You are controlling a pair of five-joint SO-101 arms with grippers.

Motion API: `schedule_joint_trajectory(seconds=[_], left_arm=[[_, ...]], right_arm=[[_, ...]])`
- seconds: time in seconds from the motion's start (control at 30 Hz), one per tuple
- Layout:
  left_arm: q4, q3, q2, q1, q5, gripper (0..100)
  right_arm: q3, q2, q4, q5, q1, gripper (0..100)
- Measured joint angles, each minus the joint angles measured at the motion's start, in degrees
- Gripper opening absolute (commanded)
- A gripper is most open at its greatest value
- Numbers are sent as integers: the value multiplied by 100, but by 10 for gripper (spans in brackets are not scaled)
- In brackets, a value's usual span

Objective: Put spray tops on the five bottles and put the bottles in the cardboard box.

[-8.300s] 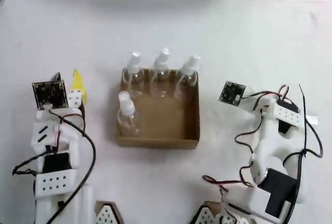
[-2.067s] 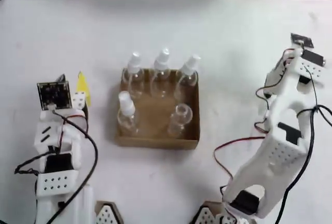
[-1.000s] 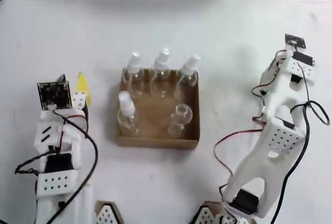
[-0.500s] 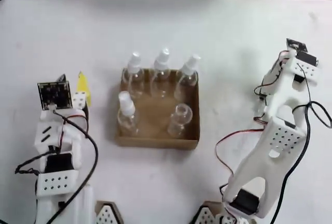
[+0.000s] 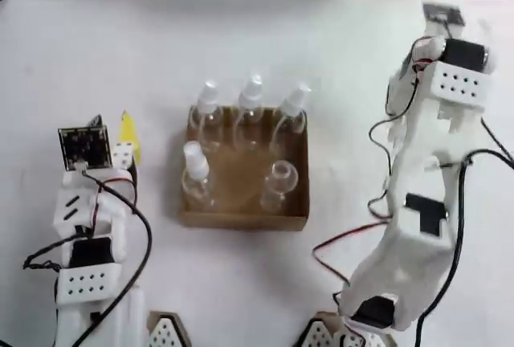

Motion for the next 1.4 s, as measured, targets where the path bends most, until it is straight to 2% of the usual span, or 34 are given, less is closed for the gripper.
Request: schedule_joint_trajectory(seconds=[0.13,0.3,0.47,0.97,1.2,1.4], left_arm=[[0,0,0,0,0,146],[0,0,0,0,0,146],[0,0,0,0,0,146],[0,0,0,0,0,146],[0,0,0,0,0,146],[0,0,0,0,0,146]], right_arm=[[413,-1011,0,-273,-211,16],[1160,-2374,9,-308,-695,15],[1591,-3895,-44,-308,-844,15],[3420,-7437,-1310,-308,-826,15],[4695,-9266,-2409,-308,-826,15],[5618,-9916,-3015,-334,-888,15]])
